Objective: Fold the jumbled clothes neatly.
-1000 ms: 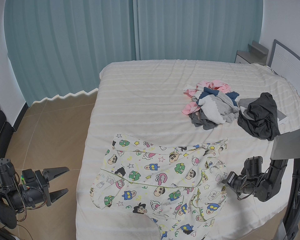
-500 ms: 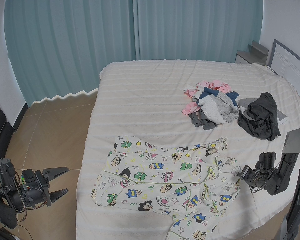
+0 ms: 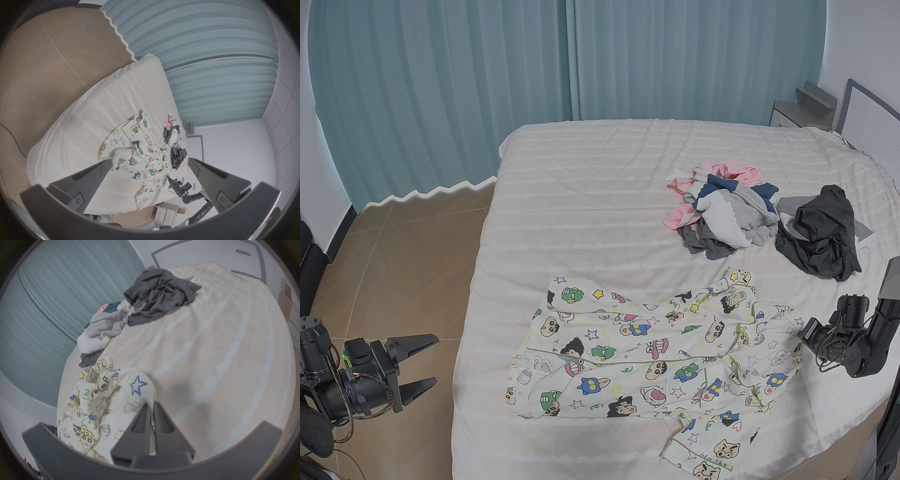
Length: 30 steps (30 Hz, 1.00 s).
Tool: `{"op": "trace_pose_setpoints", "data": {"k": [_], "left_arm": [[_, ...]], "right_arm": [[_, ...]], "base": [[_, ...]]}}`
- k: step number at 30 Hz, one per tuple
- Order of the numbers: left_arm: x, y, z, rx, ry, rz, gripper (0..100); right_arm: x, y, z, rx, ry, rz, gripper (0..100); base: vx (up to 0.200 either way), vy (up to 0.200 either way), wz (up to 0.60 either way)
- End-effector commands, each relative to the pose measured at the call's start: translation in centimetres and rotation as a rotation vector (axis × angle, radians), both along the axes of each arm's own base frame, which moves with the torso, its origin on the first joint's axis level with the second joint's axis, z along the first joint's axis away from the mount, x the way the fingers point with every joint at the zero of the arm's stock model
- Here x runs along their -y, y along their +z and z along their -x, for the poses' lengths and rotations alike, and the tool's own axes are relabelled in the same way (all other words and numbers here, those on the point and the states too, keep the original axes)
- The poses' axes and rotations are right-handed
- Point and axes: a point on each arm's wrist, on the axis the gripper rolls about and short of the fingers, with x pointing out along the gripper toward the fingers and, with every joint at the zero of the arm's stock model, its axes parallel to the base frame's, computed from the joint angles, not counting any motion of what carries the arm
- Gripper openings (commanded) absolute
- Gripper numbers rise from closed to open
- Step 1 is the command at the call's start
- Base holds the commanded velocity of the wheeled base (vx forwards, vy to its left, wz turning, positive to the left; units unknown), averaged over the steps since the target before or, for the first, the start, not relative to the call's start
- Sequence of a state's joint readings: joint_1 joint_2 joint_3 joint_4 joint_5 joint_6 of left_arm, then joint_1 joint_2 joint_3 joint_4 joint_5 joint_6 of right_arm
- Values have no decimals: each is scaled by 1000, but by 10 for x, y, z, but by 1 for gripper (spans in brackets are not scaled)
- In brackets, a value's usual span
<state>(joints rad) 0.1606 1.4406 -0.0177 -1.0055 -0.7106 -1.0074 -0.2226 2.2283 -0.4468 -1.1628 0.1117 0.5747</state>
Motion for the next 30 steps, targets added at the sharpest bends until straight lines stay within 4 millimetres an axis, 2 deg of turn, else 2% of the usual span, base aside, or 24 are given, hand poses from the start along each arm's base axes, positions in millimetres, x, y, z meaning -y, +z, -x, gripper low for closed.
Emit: {"op": "trace_pose_setpoints", "data": {"k": [1, 6, 10, 11, 17, 24, 27, 30], "left_arm": [[0, -4, 3, -20, 1, 3, 100], [0, -4, 3, -20, 1, 3, 100], [1, -3, 4, -17, 0, 2, 100], [1, -3, 4, -15, 0, 0, 100], [1, -2, 4, -11, 0, 0, 100], [1, -2, 4, -11, 1, -1, 100], [1, -2, 4, -11, 1, -1, 100], [1, -2, 4, -11, 1, -1, 100]], "right_arm": [[13, 0, -5, 18, -31, 12, 0], [25, 2, -12, 49, -56, 19, 0], [26, 3, -13, 50, -55, 17, 0], [26, 3, -14, 53, -52, 16, 100], [20, 6, -4, 46, -21, -9, 100], [12, 24, 16, 65, 6, -63, 100], [-2, 34, 33, 67, 51, -108, 100], [-20, 40, 47, 53, 118, -148, 100]], "base": [[0, 0, 0], [0, 0, 0], [0, 0, 0], [0, 0, 0], [0, 0, 0], [0, 0, 0], [0, 0, 0], [-200, 0, 0]]}}
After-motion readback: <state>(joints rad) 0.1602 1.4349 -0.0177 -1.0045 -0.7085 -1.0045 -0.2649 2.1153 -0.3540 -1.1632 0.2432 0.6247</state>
